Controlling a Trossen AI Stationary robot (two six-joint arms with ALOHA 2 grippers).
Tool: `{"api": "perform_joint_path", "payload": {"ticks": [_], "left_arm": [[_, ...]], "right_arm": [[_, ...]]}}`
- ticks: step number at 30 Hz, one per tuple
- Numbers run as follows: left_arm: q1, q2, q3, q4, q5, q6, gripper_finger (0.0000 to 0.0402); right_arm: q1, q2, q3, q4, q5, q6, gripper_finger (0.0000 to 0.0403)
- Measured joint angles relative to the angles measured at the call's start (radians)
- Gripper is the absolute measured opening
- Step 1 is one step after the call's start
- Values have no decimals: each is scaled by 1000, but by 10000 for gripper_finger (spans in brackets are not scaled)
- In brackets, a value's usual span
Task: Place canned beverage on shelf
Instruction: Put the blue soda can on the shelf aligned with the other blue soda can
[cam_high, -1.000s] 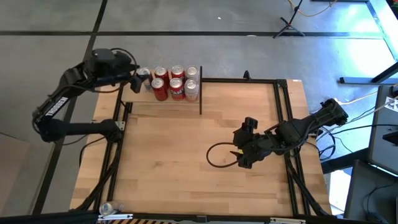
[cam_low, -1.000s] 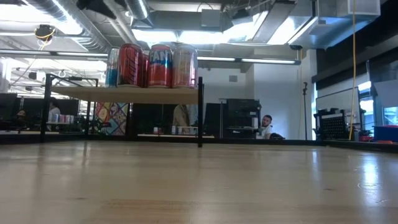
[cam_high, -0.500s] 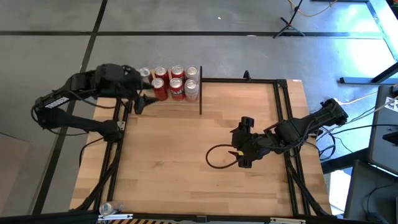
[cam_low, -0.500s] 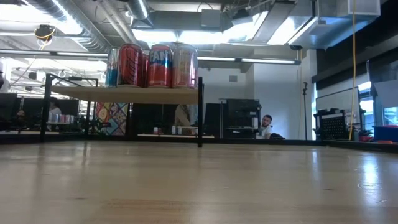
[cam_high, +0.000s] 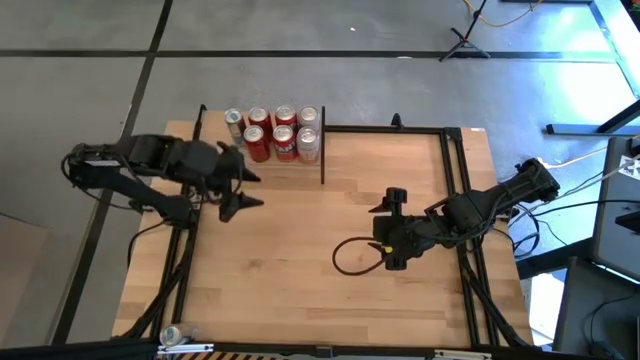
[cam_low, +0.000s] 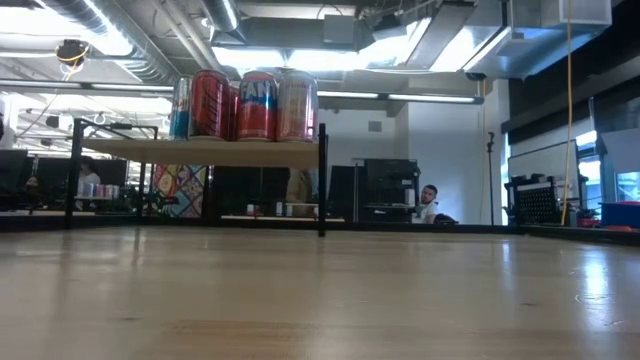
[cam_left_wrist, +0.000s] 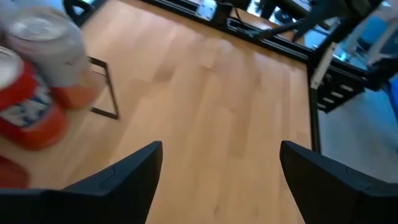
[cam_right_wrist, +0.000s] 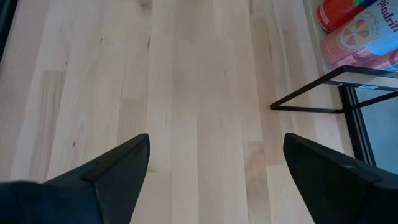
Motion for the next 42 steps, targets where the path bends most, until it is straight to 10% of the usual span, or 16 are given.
{"api": "perform_joint_path", "payload": {"ticks": [26,42], "left_arm": [[-288,163,0,79,13,-144,311],[-594,203,0,-36,20,-682,311]], "right_arm": [[0,0,0,45,-1,4,358],[0,0,0,56,-19,-109,358]]}}
